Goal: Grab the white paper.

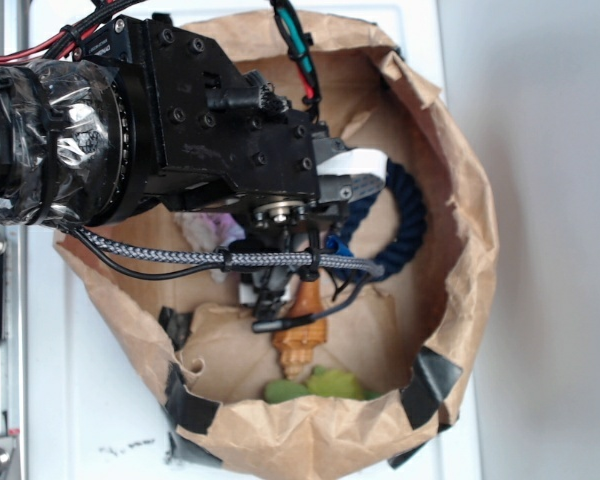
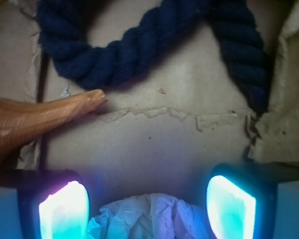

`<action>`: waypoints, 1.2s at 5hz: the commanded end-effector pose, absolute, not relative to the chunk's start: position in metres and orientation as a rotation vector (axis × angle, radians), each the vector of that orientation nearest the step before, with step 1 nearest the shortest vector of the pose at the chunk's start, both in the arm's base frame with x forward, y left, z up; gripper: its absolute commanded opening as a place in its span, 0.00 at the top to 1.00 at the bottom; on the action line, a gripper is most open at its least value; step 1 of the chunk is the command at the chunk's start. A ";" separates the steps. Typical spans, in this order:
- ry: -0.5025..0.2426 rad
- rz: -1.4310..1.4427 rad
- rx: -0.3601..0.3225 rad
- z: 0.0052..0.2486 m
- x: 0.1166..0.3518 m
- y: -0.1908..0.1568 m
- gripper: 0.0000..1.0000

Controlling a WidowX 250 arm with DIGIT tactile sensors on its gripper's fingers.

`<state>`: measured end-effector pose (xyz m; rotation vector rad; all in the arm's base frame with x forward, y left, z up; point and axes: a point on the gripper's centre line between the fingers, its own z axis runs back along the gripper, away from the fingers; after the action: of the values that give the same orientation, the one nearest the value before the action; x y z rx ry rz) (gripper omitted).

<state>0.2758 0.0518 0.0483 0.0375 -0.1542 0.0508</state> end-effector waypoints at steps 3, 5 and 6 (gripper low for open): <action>-0.236 0.045 0.082 0.037 0.266 0.057 1.00; -0.256 0.065 0.084 0.043 0.272 0.049 1.00; -0.268 0.085 0.048 0.061 0.271 0.044 1.00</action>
<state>0.2592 0.0431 0.0449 0.0364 -0.1892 0.1006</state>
